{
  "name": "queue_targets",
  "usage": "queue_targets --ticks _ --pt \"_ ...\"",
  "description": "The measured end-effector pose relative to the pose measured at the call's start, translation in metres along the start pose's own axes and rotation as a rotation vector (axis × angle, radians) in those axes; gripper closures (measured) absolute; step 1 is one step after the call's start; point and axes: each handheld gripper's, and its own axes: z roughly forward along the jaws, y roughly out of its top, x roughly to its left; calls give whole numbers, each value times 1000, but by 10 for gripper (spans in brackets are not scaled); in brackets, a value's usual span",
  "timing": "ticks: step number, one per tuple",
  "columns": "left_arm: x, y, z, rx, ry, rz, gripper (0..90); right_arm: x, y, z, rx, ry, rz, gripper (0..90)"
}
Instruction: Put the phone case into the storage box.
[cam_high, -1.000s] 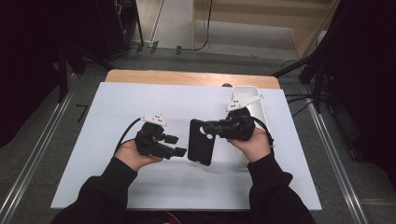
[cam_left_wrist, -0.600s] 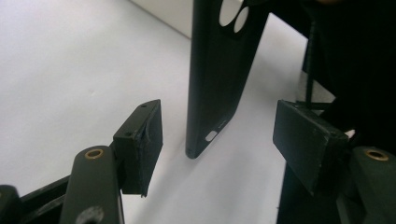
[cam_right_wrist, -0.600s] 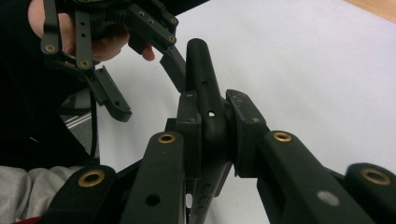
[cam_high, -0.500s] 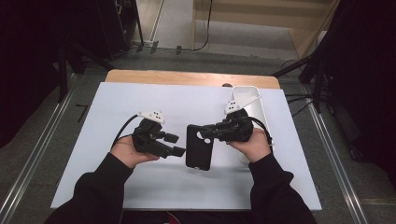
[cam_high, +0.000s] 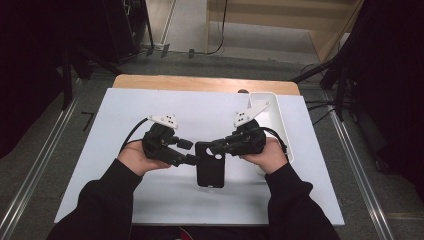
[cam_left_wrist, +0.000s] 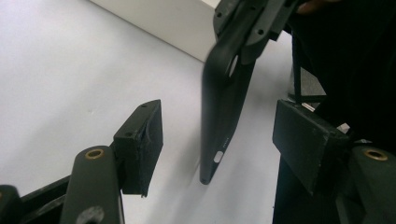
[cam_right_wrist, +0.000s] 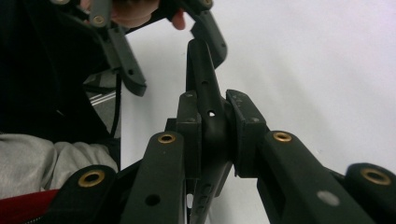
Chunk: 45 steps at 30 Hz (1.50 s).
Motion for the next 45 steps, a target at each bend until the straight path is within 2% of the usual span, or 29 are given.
queue_targets --ticks 8,11,15,20,27,31,38,42,45 --pt "2 6 1 35 -6 7 390 -1 2 6 30 42 -15 743" --pt "4 8 1 57 -9 -10 409 -1 3 9 44 53 -28 743" --pt "6 10 1 88 -34 -24 497 -1 5 10 57 78 -29 743" --pt "5 11 2 109 -59 -2 637 -1 7 13 74 106 -39 743" --pt "0 14 7 167 -70 54 720 -1 8 19 101 141 -54 743" --pt "-2 14 8 182 -71 61 769 -2 8 22 109 147 -48 743" --pt "-4 15 9 193 -67 76 786 -4 7 22 114 167 -31 740" --pt "-3 16 7 188 -59 59 790 -5 7 23 113 161 -22 736" --pt "-6 18 5 184 -49 57 792 -6 7 21 104 155 -18 671"
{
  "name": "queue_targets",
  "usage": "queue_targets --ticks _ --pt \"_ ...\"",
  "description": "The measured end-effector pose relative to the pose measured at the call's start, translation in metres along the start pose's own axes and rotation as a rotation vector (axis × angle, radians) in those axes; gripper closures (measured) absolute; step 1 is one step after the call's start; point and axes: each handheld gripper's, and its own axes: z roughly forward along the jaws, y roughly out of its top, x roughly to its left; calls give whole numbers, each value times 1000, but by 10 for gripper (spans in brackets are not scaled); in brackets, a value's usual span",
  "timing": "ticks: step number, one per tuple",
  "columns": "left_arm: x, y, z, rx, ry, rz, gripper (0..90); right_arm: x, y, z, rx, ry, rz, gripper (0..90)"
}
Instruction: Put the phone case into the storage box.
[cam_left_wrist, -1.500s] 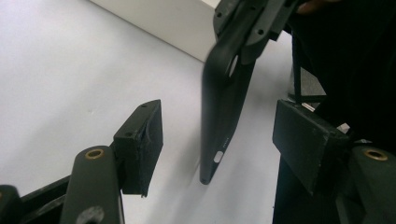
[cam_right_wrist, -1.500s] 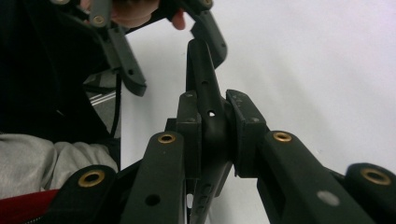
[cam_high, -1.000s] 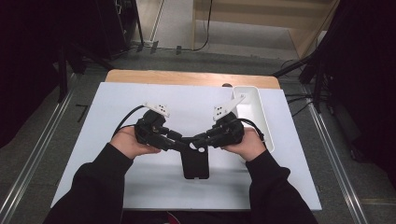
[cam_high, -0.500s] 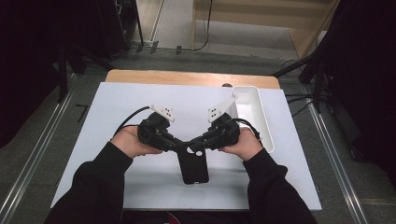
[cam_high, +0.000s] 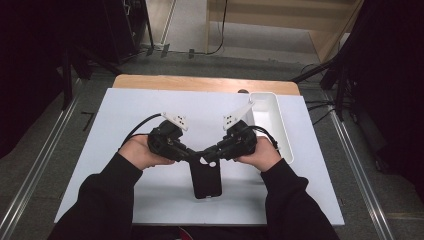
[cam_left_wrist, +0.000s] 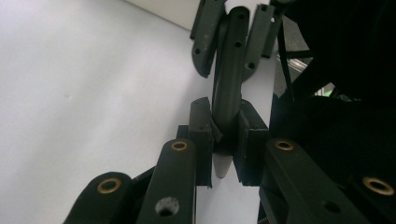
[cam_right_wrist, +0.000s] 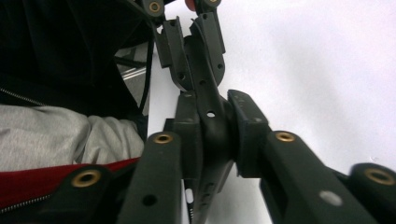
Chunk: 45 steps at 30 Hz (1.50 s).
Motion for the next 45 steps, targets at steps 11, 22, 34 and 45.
queue_targets --ticks 11,22,34,45 --pt "-4 2 -12 1 28 -48 792 9 -1 -14 -47 -78 21 459" --pt "-2 0 -23 -18 81 -93 790 14 -1 -21 -98 -155 84 327" --pt "-1 0 -31 -39 139 -112 790 8 -11 -24 -142 -334 158 87" --pt "5 -1 -38 -90 187 -167 790 8 -17 -20 -227 -400 227 0"
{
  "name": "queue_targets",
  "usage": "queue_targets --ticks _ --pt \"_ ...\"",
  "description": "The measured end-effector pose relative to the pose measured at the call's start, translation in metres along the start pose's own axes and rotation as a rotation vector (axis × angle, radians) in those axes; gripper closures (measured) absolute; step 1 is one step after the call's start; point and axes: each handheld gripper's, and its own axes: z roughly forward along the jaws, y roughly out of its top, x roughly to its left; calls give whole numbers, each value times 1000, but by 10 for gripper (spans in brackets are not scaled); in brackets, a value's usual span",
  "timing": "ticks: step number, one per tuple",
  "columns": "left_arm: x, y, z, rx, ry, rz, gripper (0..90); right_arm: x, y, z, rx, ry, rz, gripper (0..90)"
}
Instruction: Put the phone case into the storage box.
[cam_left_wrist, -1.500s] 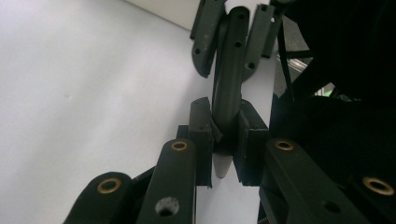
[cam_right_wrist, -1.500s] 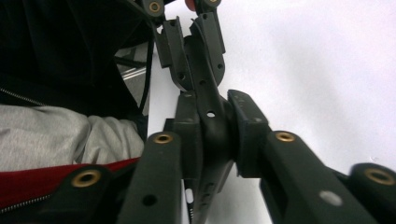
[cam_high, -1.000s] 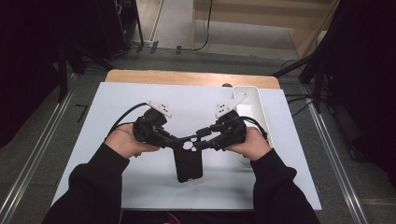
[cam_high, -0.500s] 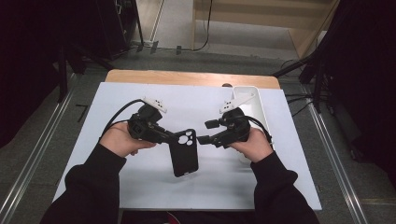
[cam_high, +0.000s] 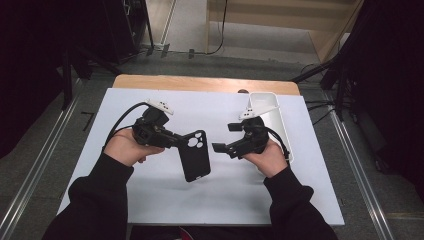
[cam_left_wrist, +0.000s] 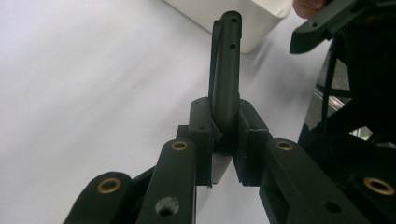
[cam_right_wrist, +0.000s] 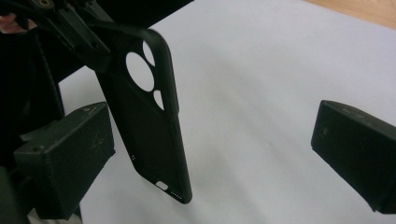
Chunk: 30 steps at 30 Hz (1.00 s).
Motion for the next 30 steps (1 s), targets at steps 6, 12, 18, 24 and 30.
queue_targets --ticks 6,12,18,24,30 --pt "5 0 -2 -10 38 -43 790 3 -2 5 -31 -42 24 0" --pt "9 0 -5 -33 68 -92 789 6 -4 11 -52 -84 35 0" --pt "11 0 -7 -47 98 -115 790 12 -7 21 -52 -126 34 0" --pt "12 -1 -8 -62 126 -130 790 18 -11 32 -52 -103 28 0" --pt "14 0 -5 -52 136 -167 790 24 -14 40 -62 -122 18 0"
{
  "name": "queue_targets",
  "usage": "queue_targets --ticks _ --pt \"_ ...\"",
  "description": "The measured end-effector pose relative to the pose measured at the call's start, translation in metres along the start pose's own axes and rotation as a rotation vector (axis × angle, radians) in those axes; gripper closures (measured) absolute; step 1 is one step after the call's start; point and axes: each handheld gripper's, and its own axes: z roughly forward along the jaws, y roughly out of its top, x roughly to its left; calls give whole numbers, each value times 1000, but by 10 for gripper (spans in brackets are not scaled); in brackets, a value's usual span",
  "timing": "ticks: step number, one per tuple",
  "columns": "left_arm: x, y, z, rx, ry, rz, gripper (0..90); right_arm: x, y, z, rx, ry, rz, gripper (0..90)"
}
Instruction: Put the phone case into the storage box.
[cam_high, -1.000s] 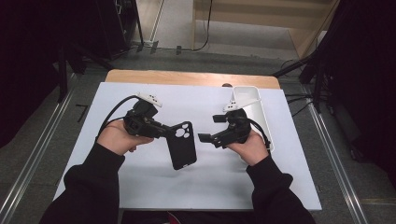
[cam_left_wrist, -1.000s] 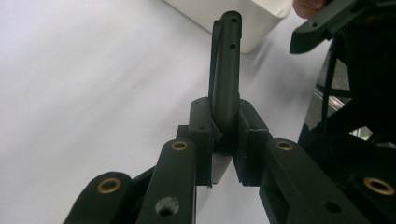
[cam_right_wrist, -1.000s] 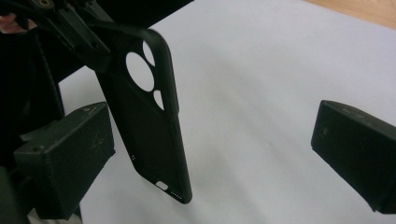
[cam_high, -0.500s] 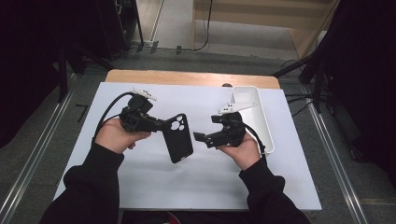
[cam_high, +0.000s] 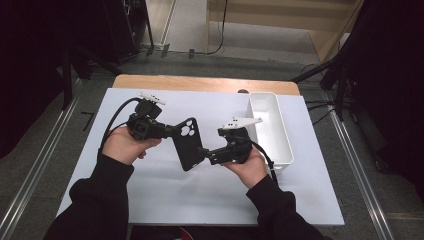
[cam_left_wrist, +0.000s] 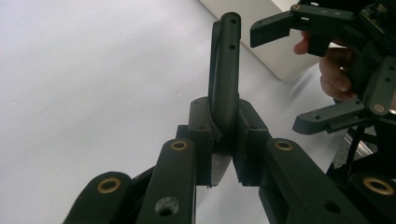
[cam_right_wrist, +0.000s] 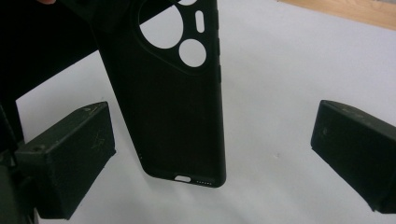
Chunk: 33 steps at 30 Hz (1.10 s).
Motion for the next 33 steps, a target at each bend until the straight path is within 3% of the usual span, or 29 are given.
queue_targets --ticks 7,11,18,23,33 --pt "1 0 5 17 3 -60 790 9 -2 7 -9 -56 -1 0" --pt "-1 0 7 25 2 -48 789 15 -2 12 -20 -87 0 0" --pt "-3 1 9 34 9 -60 790 24 0 15 -39 -98 4 0" --pt "-7 1 9 23 15 -46 789 31 2 19 -49 -119 6 0" --pt "-11 2 14 25 9 -70 788 38 3 29 -31 -140 30 0"
